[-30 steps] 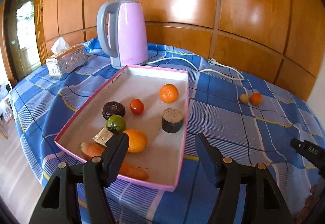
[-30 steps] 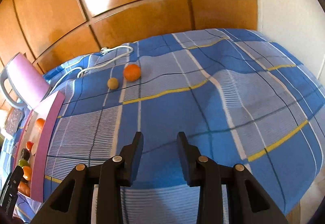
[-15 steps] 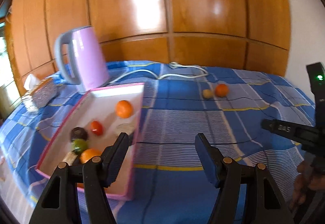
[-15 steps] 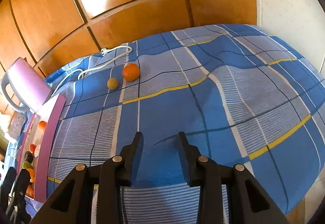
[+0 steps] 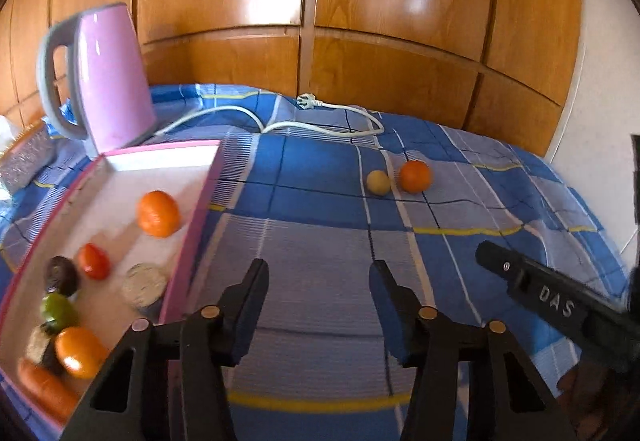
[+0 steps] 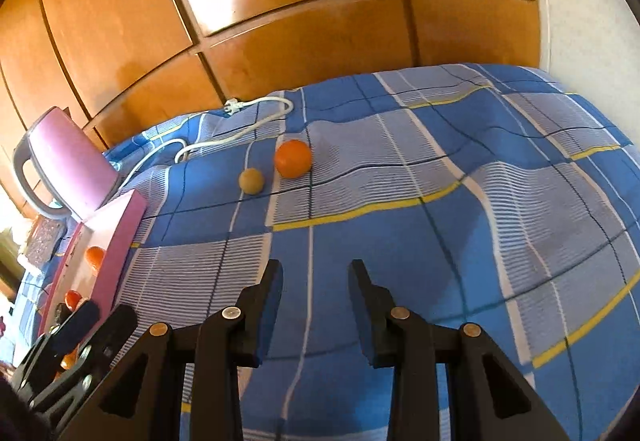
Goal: Organize fruits
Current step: 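Grasp the last orange with right tool while left tool approaches the small yellow fruit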
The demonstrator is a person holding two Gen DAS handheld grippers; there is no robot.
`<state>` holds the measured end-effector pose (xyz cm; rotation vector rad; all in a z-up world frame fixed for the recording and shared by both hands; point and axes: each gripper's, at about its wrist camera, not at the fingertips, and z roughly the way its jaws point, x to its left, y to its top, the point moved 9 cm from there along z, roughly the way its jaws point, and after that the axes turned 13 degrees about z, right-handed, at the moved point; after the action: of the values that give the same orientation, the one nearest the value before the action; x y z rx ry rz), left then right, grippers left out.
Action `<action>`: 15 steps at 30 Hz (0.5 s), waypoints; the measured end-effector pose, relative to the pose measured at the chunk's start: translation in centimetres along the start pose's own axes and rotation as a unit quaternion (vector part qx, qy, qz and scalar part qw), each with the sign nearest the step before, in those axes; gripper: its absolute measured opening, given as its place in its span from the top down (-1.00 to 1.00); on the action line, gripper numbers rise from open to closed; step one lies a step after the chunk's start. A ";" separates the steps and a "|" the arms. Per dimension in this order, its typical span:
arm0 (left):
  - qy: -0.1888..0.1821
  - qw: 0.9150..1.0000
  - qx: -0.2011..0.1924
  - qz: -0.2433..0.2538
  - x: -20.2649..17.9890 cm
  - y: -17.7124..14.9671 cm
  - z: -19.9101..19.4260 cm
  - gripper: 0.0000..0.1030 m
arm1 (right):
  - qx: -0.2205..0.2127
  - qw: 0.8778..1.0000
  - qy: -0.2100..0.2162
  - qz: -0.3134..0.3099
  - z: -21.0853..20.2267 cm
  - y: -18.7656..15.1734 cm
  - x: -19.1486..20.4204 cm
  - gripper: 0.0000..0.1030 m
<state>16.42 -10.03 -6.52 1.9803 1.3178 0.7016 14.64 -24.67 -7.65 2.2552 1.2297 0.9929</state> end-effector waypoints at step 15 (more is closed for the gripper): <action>-0.066 0.995 0.040 -0.058 -0.4 3.8 8.6 0.22 | 0.026 1.000 0.008 -0.010 5.9 4.3 1.7 0.36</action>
<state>24.77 -13.40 -9.18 1.9579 1.3882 0.4623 22.09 -25.59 -8.31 2.2730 1.2969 0.9842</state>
